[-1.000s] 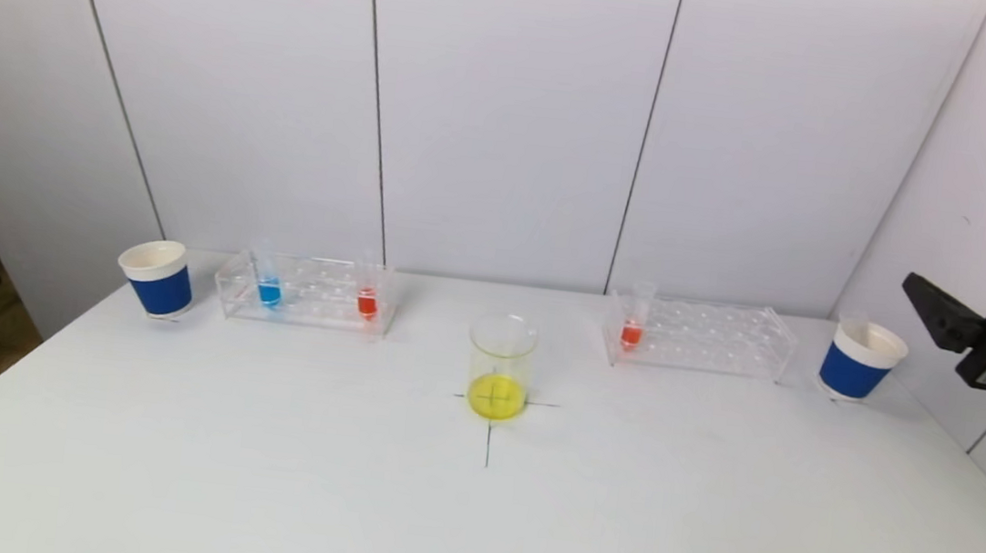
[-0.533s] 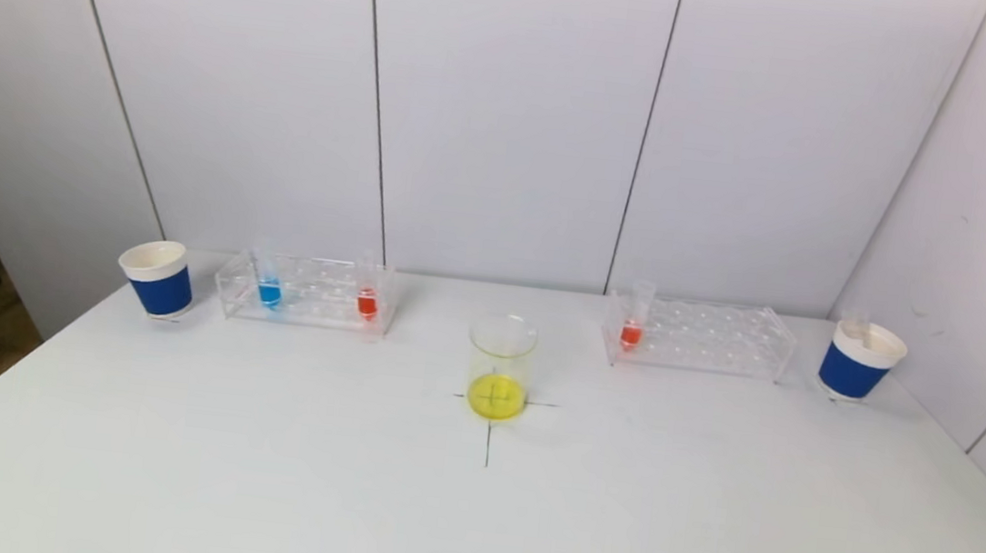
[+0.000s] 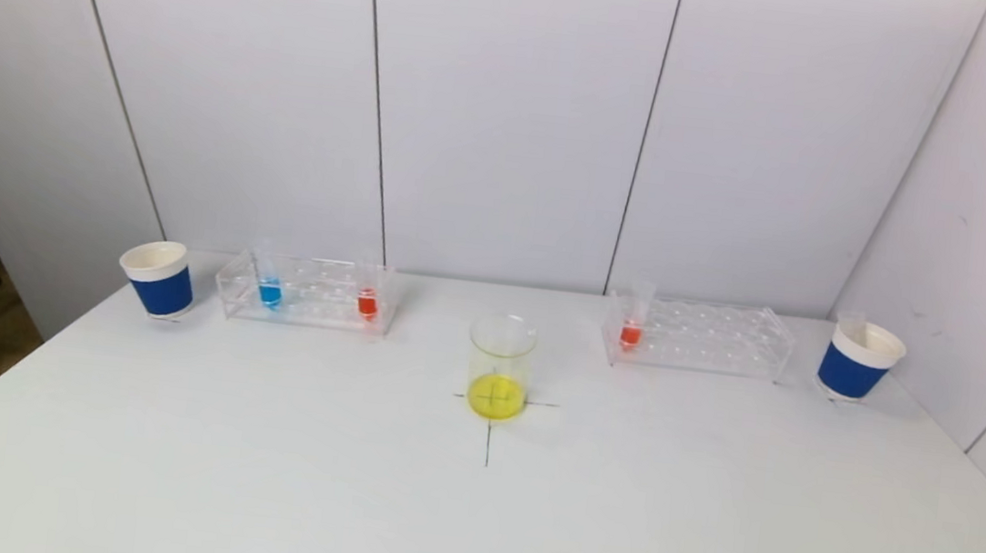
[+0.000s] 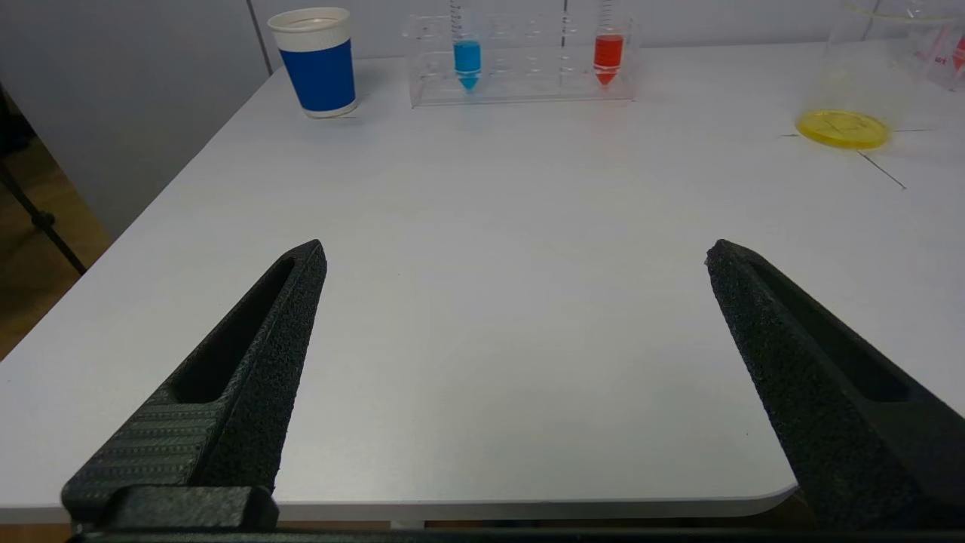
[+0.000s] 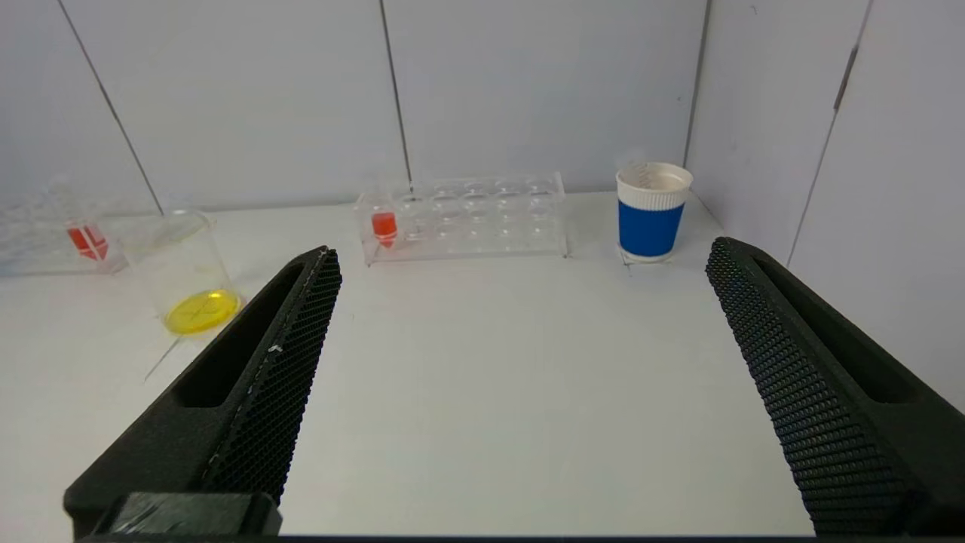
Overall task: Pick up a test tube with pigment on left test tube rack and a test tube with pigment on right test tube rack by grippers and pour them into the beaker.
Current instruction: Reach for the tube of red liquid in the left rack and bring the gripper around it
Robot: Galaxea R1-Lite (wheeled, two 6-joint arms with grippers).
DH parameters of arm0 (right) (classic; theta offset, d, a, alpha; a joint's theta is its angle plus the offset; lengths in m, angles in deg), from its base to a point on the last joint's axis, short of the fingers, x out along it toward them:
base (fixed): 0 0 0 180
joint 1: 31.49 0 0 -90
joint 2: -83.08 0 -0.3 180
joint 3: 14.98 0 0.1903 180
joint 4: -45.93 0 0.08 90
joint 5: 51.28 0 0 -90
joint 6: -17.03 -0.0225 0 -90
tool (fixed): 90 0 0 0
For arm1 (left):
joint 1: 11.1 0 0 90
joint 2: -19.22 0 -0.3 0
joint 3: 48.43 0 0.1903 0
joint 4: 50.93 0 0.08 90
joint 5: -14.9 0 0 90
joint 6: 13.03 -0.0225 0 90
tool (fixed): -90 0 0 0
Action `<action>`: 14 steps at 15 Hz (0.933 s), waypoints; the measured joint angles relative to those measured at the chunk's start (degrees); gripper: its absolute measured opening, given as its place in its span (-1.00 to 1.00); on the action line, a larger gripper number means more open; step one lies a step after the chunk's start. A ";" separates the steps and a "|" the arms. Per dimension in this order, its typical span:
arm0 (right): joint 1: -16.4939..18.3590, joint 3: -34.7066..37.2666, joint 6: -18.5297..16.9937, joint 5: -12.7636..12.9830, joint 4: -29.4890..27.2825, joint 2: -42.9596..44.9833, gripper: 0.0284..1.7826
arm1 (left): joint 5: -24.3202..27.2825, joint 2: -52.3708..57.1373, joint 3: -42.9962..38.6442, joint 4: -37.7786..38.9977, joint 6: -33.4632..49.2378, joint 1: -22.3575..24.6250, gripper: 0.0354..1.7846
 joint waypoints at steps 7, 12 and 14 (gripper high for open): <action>-0.34 8.08 6.22 -0.98 -1.61 15.37 0.98 | 0.02 0.00 0.00 0.00 -0.01 0.00 0.98; -0.37 10.26 7.51 -0.21 -9.09 16.47 0.98 | 0.00 0.00 0.00 0.00 0.00 0.00 0.98; -0.37 10.07 6.50 -0.06 -12.01 16.49 0.98 | 0.00 0.00 0.00 0.00 0.00 0.00 0.98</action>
